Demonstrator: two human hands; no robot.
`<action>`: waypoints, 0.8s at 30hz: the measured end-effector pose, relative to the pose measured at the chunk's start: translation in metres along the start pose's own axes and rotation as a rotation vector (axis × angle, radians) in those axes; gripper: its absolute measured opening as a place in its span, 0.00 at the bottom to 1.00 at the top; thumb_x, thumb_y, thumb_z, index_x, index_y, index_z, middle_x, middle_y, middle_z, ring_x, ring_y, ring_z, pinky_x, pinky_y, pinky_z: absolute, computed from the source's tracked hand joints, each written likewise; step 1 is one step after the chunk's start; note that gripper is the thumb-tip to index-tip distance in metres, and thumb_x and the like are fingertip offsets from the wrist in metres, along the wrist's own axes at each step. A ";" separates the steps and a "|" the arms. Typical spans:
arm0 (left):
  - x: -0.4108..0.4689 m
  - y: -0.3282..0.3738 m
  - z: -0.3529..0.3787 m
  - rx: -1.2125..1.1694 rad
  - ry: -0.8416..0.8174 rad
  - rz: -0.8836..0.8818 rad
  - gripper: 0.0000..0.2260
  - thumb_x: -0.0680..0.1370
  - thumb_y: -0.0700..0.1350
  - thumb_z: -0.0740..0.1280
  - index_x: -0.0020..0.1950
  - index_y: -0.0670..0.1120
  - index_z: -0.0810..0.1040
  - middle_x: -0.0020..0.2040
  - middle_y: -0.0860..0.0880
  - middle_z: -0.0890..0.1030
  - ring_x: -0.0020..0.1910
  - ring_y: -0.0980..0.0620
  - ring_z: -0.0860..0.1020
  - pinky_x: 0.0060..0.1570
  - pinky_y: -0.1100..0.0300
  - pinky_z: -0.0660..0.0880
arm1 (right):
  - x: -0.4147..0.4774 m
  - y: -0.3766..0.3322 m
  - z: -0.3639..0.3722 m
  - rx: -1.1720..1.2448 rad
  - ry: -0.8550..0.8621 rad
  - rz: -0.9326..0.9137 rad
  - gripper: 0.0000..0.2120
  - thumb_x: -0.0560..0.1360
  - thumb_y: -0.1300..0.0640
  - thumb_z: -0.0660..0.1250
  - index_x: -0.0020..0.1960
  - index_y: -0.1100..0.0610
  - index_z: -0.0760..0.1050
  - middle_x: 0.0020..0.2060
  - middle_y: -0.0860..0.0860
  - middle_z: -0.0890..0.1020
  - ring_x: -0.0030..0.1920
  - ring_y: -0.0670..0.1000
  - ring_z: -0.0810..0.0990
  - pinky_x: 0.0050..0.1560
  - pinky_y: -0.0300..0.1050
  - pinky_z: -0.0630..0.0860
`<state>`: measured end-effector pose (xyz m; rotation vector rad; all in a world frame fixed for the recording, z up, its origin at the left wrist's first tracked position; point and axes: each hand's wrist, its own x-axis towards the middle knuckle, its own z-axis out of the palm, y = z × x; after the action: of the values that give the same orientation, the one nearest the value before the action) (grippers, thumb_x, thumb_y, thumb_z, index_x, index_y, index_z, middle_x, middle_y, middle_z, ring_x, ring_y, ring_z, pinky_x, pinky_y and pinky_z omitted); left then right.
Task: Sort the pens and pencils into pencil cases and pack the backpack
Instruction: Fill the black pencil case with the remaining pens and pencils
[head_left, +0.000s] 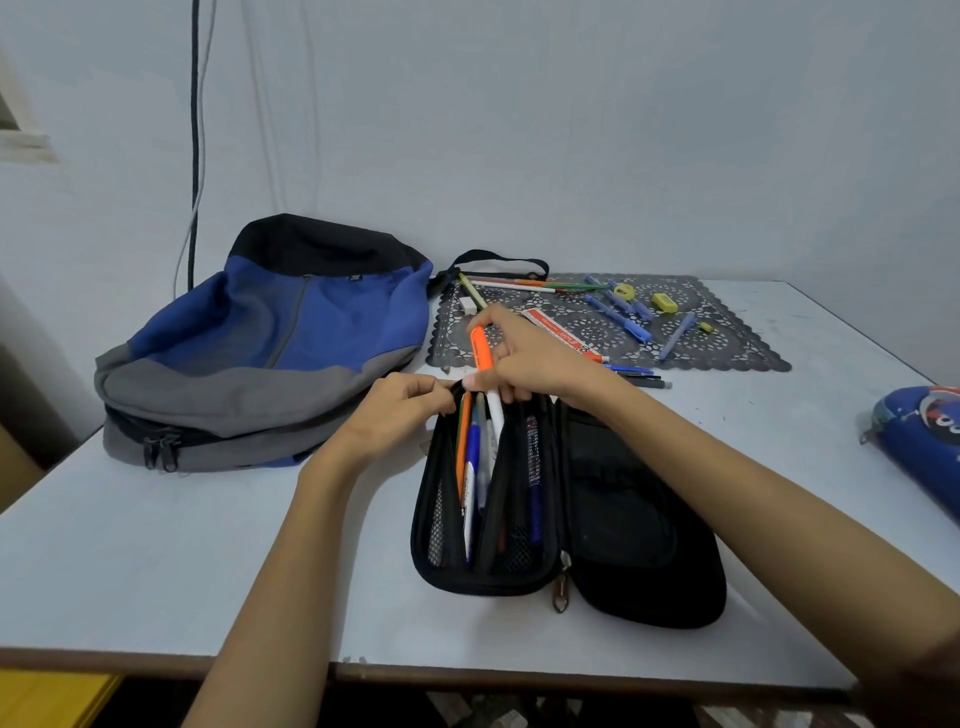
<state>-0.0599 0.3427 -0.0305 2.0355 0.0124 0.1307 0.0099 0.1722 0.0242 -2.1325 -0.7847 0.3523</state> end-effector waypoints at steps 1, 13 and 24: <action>0.000 0.001 0.000 0.002 -0.002 -0.003 0.11 0.66 0.50 0.66 0.33 0.42 0.79 0.44 0.37 0.80 0.43 0.54 0.73 0.48 0.57 0.68 | -0.002 0.002 0.000 -0.006 -0.012 0.017 0.21 0.73 0.60 0.73 0.61 0.54 0.67 0.30 0.52 0.76 0.27 0.49 0.74 0.25 0.40 0.67; 0.000 0.001 0.001 0.007 -0.001 0.008 0.13 0.67 0.49 0.66 0.36 0.39 0.79 0.50 0.37 0.81 0.47 0.55 0.75 0.47 0.63 0.69 | -0.004 0.009 -0.003 -0.328 -0.023 0.015 0.07 0.74 0.56 0.71 0.48 0.58 0.85 0.45 0.52 0.85 0.42 0.46 0.77 0.38 0.37 0.70; 0.003 -0.004 0.000 -0.007 -0.013 0.020 0.18 0.61 0.57 0.66 0.35 0.41 0.80 0.52 0.38 0.81 0.46 0.55 0.75 0.54 0.53 0.71 | -0.011 0.001 -0.013 -0.423 -0.203 0.021 0.05 0.72 0.56 0.73 0.41 0.57 0.83 0.43 0.58 0.84 0.41 0.51 0.78 0.44 0.46 0.74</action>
<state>-0.0571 0.3445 -0.0334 2.0295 -0.0168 0.1296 0.0080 0.1570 0.0317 -2.5274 -1.0256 0.4502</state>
